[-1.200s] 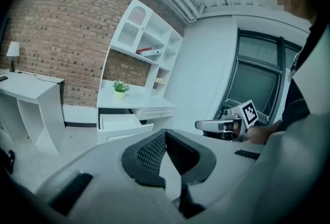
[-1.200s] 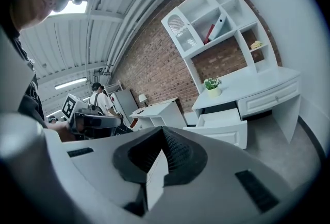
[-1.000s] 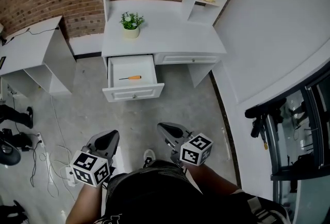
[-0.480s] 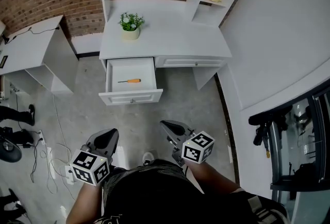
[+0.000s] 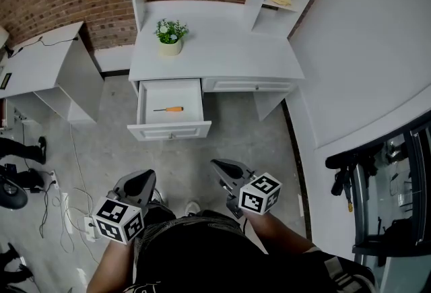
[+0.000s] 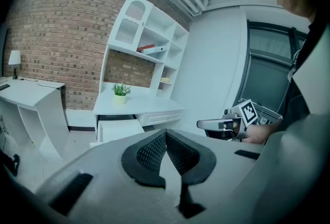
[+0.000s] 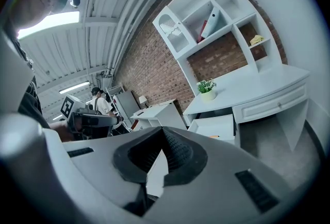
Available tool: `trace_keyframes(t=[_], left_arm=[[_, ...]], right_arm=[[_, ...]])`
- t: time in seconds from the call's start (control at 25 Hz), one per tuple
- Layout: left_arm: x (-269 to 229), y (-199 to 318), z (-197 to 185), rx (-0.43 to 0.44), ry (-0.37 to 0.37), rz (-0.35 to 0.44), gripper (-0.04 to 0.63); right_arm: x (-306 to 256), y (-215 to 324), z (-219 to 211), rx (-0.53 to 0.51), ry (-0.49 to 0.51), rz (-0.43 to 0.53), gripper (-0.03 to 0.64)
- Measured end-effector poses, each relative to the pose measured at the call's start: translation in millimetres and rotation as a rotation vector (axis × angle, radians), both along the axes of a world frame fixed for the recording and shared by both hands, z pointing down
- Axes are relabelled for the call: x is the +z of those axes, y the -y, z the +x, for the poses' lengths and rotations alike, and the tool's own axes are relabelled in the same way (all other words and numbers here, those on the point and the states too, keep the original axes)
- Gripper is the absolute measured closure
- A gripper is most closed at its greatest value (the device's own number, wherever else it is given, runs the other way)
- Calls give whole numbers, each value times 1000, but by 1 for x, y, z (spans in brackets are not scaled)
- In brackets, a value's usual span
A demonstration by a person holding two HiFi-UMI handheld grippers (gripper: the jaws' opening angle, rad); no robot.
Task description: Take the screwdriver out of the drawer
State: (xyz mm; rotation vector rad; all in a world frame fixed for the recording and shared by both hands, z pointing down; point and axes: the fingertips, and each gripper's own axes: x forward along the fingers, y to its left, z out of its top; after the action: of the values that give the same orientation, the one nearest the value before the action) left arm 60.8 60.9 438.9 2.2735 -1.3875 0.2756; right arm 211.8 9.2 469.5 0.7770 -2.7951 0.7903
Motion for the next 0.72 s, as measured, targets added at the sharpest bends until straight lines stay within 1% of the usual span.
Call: trace_keyframes(t=[0.16, 0.36, 0.72], left_arm=[[6, 4, -6, -8, -3, -8, 577], [7, 21, -11, -9, -27, 6, 577], [9, 61, -24, -8, -45, 18, 577]], right_arm=[[1, 2, -6, -7, 0, 2, 612], [4, 10, -14, -17, -13, 0, 611], [2, 44, -30, -24, -35, 13, 612]])
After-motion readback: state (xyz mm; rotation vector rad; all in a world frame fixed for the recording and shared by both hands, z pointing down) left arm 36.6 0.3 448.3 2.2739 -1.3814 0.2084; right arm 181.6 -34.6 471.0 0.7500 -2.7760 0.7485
